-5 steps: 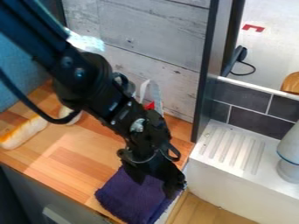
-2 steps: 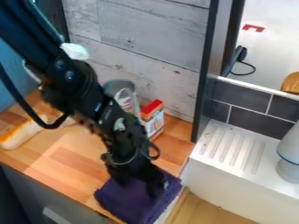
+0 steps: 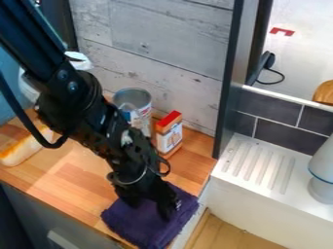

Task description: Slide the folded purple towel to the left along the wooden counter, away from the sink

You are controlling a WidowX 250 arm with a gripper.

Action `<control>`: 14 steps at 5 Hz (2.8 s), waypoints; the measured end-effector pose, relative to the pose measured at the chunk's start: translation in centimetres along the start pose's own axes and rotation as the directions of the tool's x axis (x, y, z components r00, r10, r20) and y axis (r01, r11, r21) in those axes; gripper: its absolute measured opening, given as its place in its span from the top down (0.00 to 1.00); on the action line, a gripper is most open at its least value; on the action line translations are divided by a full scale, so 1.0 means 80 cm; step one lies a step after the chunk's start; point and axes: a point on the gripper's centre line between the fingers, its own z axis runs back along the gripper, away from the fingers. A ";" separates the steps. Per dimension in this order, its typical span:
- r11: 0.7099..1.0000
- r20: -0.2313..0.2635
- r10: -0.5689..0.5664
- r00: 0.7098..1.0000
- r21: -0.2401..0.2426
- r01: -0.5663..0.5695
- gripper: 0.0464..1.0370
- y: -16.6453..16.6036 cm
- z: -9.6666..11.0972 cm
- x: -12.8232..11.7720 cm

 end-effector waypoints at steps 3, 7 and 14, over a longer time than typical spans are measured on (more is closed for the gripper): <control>0.982 -0.006 0.171 0.985 0.083 -0.170 0.04 0.122 0.014 -0.012; 0.961 0.000 0.249 0.969 0.122 -0.247 0.04 0.185 0.014 0.000; 0.947 0.336 0.298 0.894 0.011 -0.320 0.04 0.142 0.215 0.050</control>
